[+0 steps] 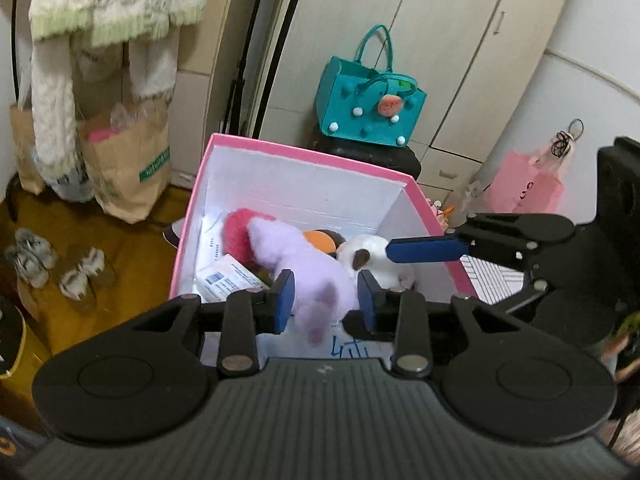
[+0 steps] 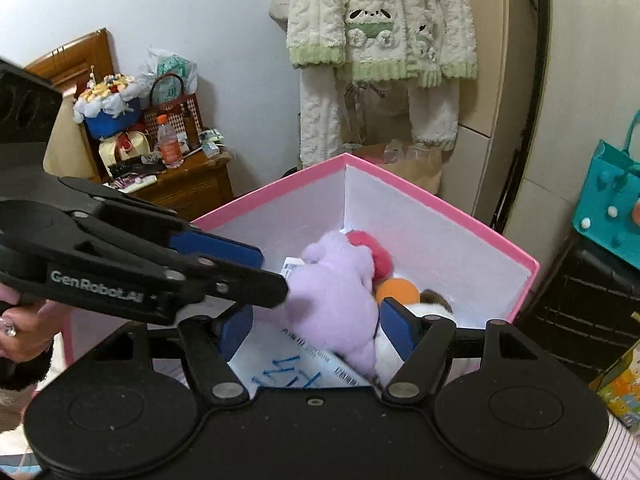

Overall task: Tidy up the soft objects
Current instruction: 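Open both tools to release the plush and withdraw from the box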

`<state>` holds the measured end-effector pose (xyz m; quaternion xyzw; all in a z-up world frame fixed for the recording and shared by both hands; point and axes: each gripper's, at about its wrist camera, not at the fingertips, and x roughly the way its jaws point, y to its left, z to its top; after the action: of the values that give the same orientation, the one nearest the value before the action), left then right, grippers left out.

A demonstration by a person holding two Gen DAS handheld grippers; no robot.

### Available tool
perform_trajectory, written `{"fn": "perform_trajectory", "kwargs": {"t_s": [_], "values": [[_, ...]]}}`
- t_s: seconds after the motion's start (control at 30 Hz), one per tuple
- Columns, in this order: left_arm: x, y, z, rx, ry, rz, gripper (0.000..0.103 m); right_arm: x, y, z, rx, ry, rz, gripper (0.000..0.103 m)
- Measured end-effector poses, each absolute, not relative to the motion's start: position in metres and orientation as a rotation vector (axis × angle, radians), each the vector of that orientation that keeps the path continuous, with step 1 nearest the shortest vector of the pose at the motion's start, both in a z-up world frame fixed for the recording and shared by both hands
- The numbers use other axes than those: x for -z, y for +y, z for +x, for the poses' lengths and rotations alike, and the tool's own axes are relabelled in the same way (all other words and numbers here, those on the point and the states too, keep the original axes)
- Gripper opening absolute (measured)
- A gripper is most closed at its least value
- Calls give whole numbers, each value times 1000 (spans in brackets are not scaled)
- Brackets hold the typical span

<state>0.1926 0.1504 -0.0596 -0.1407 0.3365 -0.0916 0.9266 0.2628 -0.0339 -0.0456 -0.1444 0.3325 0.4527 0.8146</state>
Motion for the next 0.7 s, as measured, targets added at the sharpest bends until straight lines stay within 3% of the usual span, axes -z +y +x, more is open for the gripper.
{"fn": "perform_trajectory", "kwargs": {"t_s": [0.23,0.7], "values": [[44,139,163,164,652,-197,35,32,-68,237,-958,646,-259,75],[12,107,102,216,638,-152,56,-1,-127,167,-860,621,-224,75]]}}
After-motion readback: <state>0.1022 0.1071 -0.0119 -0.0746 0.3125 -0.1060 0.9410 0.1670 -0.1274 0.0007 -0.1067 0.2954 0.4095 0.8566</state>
